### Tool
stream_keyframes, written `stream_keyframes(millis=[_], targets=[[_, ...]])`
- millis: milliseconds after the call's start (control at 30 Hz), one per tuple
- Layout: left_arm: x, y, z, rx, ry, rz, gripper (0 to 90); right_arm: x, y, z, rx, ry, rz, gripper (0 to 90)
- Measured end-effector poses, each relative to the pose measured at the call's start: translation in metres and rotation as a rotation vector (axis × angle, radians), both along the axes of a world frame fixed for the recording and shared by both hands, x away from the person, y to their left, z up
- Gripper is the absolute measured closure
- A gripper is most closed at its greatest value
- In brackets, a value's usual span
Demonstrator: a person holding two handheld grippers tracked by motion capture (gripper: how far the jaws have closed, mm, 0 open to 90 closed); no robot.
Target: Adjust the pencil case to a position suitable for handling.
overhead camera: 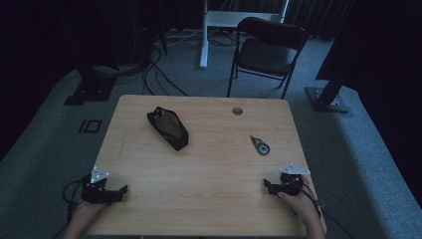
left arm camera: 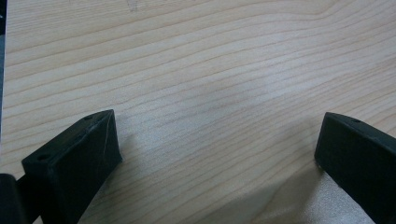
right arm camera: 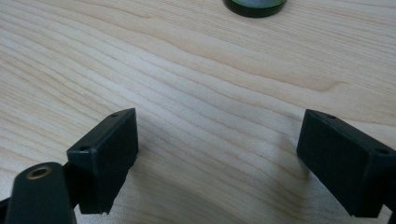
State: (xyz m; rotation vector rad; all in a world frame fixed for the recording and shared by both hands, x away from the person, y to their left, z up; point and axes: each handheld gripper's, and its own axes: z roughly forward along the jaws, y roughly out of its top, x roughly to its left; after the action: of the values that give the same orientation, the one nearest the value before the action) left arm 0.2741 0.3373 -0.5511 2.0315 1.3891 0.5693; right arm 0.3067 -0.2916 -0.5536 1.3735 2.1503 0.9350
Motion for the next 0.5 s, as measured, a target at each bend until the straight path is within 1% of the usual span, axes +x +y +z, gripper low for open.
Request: stream_keyframes(millis=[133,167,200,267,367,433,500], targets=[[0.000,0.000,0.000,0.001,0.000,0.000,0.0,0.000,0.000,0.000,-0.001,0.000,-0.001,12.3],[0.000,0.000,0.000,0.000,0.000,0.000,0.0,0.000,0.000,0.000,0.001,-0.003,-0.012,13.2],[0.000,0.000,0.000,0.000,0.000,-0.001,0.0,0.000,0.001,0.000,0.003,-0.002,-0.011,13.3],[0.000,0.000,0.000,0.001,0.000,-0.001,0.0,0.001,0.003,0.001,0.016,0.001,-0.005,13.4],[0.000,0.000,0.000,0.000,0.000,0.000,0.0,0.004,0.009,0.004,0.008,-0.005,0.009,13.5],[0.000,0.000,0.000,0.000,0.000,0.000,0.0,0.005,0.012,0.007,0.022,-0.013,0.017,13.5],[0.000,0.000,0.000,0.000,0.000,-0.001,0.0,0.006,0.014,0.008,0.024,-0.018,0.022,13.5]])
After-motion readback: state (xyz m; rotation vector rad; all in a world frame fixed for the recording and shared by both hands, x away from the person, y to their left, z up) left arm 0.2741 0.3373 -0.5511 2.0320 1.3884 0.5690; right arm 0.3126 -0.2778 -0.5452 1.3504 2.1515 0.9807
